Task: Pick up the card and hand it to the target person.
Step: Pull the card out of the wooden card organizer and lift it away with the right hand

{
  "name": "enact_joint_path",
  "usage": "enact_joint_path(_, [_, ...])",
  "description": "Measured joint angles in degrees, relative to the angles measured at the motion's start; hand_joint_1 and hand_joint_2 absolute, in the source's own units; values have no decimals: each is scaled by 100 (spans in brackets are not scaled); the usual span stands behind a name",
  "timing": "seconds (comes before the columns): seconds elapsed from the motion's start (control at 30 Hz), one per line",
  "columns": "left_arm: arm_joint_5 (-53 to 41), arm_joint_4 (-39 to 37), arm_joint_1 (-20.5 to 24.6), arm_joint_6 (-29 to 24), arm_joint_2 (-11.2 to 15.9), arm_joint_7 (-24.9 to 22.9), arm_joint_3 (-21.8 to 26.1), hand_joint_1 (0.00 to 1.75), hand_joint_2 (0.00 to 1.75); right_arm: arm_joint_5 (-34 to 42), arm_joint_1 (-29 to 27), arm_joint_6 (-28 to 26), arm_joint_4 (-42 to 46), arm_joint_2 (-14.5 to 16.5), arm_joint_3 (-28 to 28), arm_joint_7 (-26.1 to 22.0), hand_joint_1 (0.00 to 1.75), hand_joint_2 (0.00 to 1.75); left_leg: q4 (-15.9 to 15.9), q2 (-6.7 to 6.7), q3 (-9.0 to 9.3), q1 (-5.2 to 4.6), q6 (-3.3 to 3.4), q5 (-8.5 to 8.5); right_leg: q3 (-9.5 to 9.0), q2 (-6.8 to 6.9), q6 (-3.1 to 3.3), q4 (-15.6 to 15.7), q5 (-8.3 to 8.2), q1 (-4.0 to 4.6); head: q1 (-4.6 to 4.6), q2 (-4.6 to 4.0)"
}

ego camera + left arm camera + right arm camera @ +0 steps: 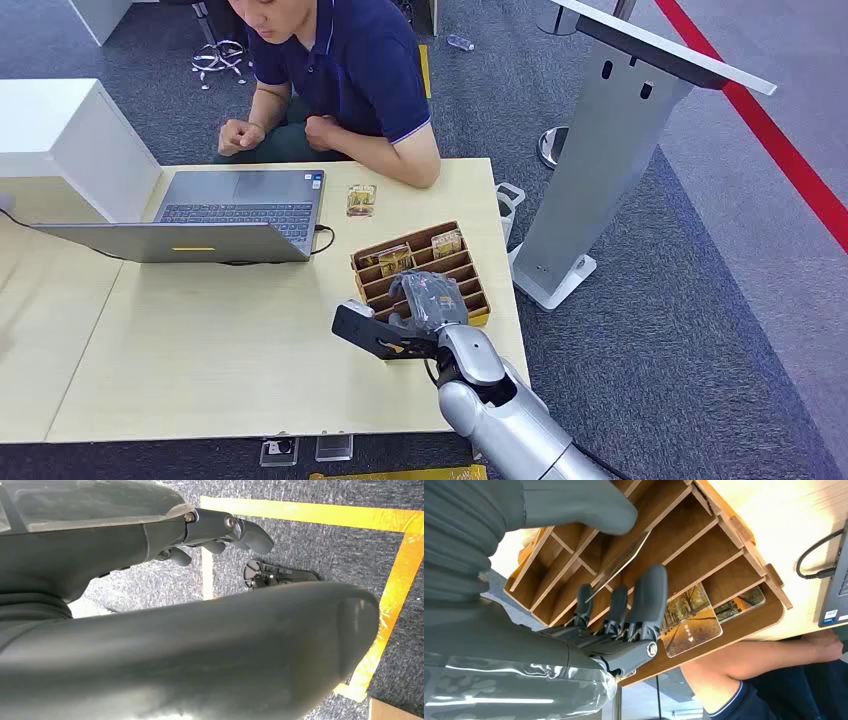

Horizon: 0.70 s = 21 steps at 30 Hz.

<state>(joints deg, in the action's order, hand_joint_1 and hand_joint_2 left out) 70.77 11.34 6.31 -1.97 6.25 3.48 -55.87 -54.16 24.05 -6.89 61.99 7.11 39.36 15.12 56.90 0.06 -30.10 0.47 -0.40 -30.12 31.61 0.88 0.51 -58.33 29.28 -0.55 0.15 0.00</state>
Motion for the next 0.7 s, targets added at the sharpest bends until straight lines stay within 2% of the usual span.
enact_joint_path(0.27, [3, 0, 0, 15, -3, 34, 0, 0, 0, -50, 0, -33, 0, -14, 0, -42, 88, 175, 0, 0, 0, 0, 0, 0, 0, 0, 0, 0, 0, 0, -2, 0])
enact_joint_path(0.47, [15, 0, 0, 34, -4, 89, 0, 0, 0, -97, 0, -51, -2, -15, 0, -49, 101, 175, 0, 0, 0, 0, 0, 0, 0, 0, 0, 0, 0, 0, -1, 0])
enact_joint_path(0.7, [26, 0, 0, 44, -4, 94, 0, 0, 0, -101, 1, -81, -3, -19, 0, -52, 103, 175, 0, 0, 0, 0, 0, 0, 0, 0, 0, 0, 0, 0, 0, 0])
